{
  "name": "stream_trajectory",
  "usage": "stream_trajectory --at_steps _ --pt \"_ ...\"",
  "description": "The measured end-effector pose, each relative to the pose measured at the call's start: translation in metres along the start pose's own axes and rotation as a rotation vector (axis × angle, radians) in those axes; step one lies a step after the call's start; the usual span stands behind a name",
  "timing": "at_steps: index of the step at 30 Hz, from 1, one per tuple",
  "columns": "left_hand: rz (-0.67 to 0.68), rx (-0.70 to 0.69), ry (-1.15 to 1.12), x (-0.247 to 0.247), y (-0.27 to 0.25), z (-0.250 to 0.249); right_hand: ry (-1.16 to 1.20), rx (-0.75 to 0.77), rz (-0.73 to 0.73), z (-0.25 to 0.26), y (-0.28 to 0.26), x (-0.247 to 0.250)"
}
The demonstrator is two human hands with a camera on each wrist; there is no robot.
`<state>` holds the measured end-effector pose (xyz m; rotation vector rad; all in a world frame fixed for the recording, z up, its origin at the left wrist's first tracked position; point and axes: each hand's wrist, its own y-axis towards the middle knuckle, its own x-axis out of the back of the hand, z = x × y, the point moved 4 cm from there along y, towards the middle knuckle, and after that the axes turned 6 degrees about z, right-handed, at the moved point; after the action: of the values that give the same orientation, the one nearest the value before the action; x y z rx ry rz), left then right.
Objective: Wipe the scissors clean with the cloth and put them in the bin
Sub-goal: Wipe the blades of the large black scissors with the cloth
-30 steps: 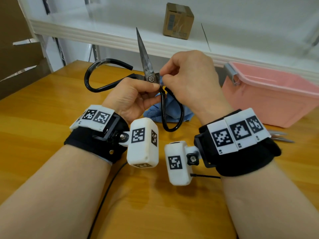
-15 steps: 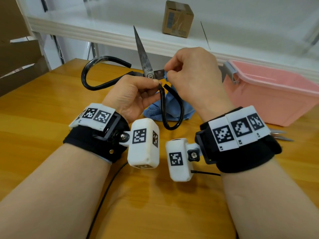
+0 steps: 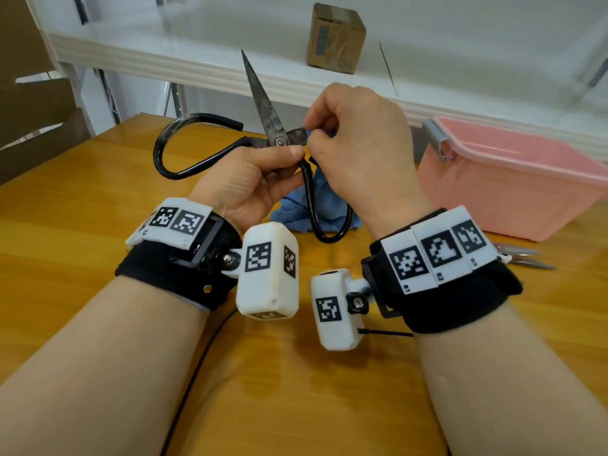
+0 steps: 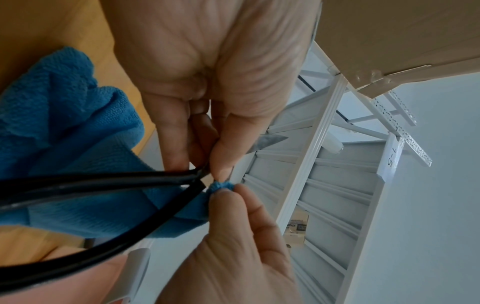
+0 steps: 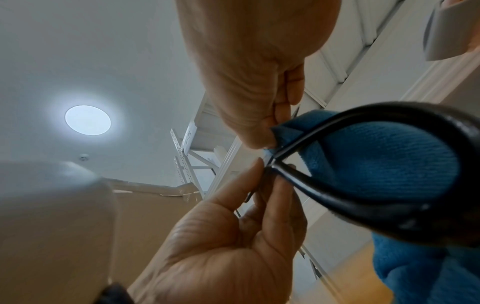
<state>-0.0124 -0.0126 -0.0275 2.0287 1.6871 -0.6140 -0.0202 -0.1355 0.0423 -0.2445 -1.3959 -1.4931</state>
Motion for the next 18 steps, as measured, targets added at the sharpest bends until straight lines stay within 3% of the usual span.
stream_trajectory --at_steps 7,18 --pt "-0.067 -0.003 -0.061 0.007 0.001 -0.005 0.139 -0.032 -0.159 -0.018 0.003 0.023" --pt "-0.032 0.036 -0.093 0.007 0.001 -0.003 0.136 0.041 -0.052 -0.008 0.004 0.011"
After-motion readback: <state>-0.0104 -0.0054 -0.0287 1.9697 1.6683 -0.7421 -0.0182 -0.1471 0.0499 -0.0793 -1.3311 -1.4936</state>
